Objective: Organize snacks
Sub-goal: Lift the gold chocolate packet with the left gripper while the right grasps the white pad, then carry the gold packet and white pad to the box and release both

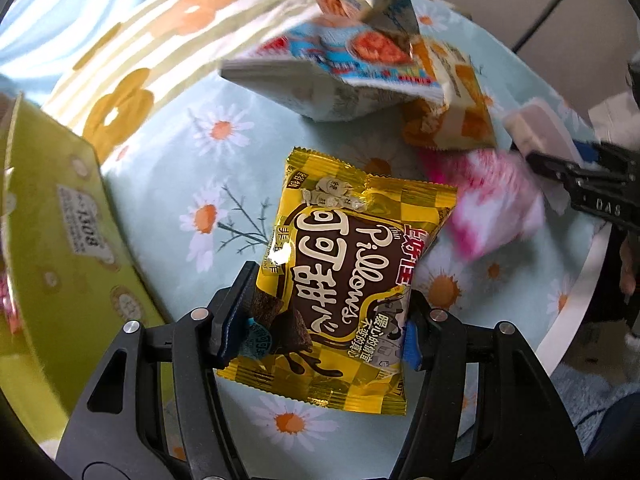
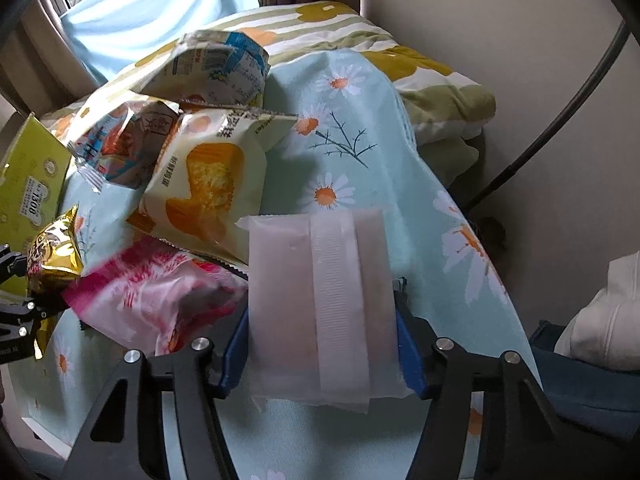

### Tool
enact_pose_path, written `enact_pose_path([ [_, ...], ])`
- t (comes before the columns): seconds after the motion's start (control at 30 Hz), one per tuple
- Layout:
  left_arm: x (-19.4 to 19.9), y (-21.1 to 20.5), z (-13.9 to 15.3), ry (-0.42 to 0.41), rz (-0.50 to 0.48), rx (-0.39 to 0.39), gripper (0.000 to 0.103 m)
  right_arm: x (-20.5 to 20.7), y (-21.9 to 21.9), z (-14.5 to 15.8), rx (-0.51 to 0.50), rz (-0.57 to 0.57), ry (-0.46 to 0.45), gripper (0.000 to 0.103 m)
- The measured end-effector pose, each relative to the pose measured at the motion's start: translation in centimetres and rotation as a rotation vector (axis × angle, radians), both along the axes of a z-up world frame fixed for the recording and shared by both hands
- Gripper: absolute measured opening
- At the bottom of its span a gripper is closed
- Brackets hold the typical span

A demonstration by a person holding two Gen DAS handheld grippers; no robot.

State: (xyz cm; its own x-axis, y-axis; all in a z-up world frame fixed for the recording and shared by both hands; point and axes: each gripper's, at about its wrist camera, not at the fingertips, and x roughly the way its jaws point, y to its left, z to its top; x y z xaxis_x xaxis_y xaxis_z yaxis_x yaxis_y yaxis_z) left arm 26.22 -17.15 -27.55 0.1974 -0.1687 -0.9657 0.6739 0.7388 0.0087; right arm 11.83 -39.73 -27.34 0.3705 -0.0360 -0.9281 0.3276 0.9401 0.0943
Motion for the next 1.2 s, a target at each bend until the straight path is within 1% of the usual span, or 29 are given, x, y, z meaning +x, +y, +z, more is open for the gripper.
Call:
enact_pose_path([
  [0.2, -1.3, 0.8, 2.1, -0.029, 0.086, -0.040, 0.057, -0.9, -0.1, 2.1, 0.000, 0.026, -0.045, 0.058],
  [0.37, -2.8, 1.5, 4.8, -0.091, 0.153, -0.082, 0.057, -1.3, 0.1, 4.9, -0.009, 0.071, -0.108, 0.058],
  [0.5, -3.4, 2.8, 7.7, -0.142, 0.259, -0.123, 0.057, -0.9, 0.6, 7.5, -0.004, 0.148, -0.175, 0.058],
  [0.57, -3.7, 4.3, 9.3, -0.153, 0.338, -0.166, 0.057, -0.6, 1.3, 8.4, 0.004, 0.190, -0.198, 0.058],
  [0.63, -3.5, 5.6, 10.4, -0.159, 0.392, -0.192, 0.057, -0.1, 2.4, 9.2, 0.007, 0.233, -0.219, 0.058],
  [0.7, -3.5, 6.9, 11.5, -0.175, 0.432, -0.209, 0.057, 0.6, 3.8, 10.1, 0.015, 0.278, -0.240, 0.058],
  [0.8, -3.0, 9.5, 13.1, -0.219, 0.486, -0.224, 0.057, 1.8, 6.5, 11.5, 0.021, 0.340, -0.273, 0.058],
  [0.9, -2.4, 13.2, 14.8, -0.263, 0.547, -0.244, 0.057, 3.0, 9.6, 13.1, 0.034, 0.398, -0.309, 0.058],
  [1.03, -1.2, 18.3, 15.9, -0.291, 0.603, -0.263, 0.057, 4.6, 14.0, 15.1, 0.043, 0.452, -0.353, 0.058],
  [1.2, 0.7, 25.0, 16.3, -0.298, 0.653, -0.253, 0.057, 7.0, 20.1, 16.8, 0.043, 0.492, -0.383, 0.058],
])
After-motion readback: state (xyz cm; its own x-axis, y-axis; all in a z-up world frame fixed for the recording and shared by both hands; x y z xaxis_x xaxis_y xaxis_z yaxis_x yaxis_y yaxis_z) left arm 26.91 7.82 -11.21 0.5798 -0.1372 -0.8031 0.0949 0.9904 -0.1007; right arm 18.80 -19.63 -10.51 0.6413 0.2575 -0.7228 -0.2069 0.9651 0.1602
